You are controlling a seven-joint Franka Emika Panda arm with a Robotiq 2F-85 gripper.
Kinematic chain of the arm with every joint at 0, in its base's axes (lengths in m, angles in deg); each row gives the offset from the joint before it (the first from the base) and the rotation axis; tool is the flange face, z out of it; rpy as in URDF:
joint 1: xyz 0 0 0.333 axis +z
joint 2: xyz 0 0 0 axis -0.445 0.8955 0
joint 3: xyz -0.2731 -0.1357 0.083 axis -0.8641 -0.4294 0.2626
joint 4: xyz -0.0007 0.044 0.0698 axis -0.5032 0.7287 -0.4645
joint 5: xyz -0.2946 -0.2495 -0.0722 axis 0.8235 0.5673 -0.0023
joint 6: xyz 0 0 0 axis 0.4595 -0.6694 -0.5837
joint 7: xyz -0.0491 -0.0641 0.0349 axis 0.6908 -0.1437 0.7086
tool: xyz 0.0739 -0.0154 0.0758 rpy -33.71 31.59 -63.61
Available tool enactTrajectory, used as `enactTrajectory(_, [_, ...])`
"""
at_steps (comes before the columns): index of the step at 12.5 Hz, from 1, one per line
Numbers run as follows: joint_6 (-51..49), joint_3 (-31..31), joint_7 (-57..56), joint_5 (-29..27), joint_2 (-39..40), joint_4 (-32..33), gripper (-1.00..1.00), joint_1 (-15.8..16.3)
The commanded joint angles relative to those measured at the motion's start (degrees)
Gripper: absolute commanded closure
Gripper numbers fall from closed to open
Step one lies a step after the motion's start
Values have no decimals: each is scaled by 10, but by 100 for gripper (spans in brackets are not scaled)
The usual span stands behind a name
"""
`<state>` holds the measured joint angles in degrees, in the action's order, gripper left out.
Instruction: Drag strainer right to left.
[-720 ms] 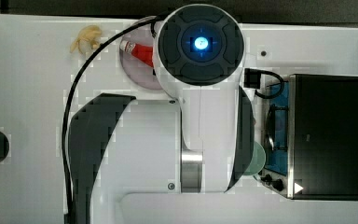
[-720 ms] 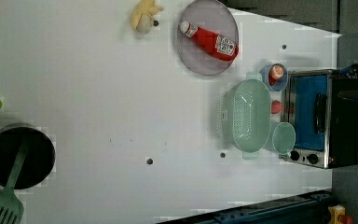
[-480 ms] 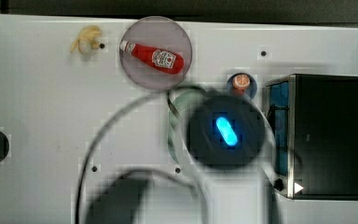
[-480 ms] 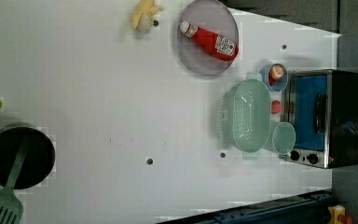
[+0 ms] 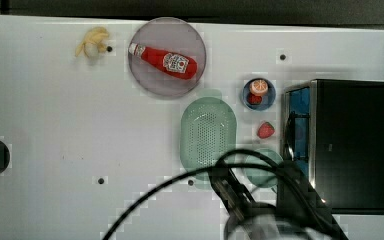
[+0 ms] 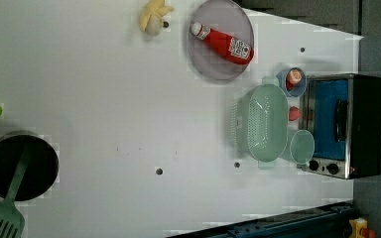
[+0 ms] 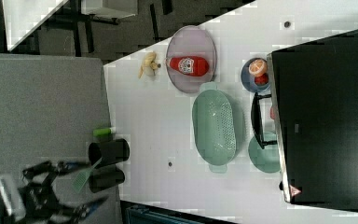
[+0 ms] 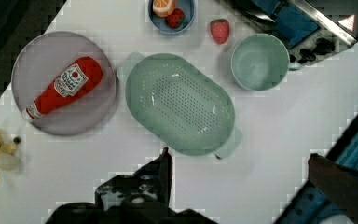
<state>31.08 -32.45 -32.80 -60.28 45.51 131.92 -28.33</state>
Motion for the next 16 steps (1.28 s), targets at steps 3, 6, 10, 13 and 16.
enactTrajectory(3, [124,32,120,-4,170,106,-100,2])
enactTrajectory(6, [236,38,230,-4,233,144,-100,2])
enactTrajectory(10, [370,44,350,-4,299,202,-100,5])
enactTrajectory(13, [485,49,371,-4,347,254,-100,7])
enactTrajectory(16, [578,51,371,-5,410,275,-100,11])
